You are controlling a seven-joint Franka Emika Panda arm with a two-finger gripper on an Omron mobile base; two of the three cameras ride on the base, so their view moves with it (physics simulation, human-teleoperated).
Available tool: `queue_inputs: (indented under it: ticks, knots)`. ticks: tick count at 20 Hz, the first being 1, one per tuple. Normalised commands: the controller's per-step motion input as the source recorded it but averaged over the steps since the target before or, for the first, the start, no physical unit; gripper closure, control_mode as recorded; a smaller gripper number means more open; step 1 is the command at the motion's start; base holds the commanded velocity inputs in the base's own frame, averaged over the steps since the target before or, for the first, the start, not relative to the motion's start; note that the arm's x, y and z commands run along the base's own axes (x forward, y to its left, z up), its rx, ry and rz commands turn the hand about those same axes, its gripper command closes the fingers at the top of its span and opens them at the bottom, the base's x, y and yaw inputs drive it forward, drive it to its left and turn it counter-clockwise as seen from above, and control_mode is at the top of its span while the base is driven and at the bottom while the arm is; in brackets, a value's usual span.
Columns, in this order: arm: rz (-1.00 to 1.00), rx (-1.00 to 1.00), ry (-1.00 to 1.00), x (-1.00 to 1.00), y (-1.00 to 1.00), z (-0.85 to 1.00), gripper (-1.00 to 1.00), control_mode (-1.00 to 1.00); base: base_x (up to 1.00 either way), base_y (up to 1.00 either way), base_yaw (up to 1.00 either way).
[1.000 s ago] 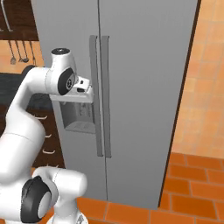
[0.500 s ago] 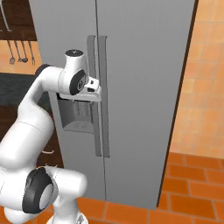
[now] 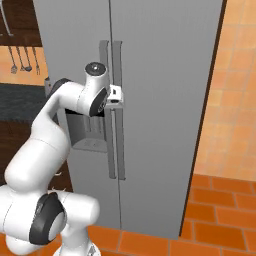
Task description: Take the strawberry from the fridge and place it on top of the pancake, located on the dining counter.
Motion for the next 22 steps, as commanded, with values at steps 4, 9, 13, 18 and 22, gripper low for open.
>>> queue_inputs:
  ticks: [4, 9, 13, 18, 22]
  knots:
    - [-0.04, 0.00, -0.11, 0.46, -0.07, 0.01, -1.00, -1.00, 0.00, 0.00, 0.00]
    - [-0.03, 0.00, 0.00, 0.53, -0.07, 0.00, -1.00, -1.00, 0.00, 0.00, 0.00]
    - [0.00, 0.01, -0.03, 0.61, -0.05, 0.00, -1.00, -1.00, 0.00, 0.00, 0.00]
    - [0.00, 0.01, -0.06, 0.55, -0.03, 0.00, -1.00, -1.00, 0.00, 0.00, 0.00]
    - [0.00, 0.02, -0.10, 0.53, -0.10, 0.00, -1.00, -1.00, 0.00, 0.00, 0.00]
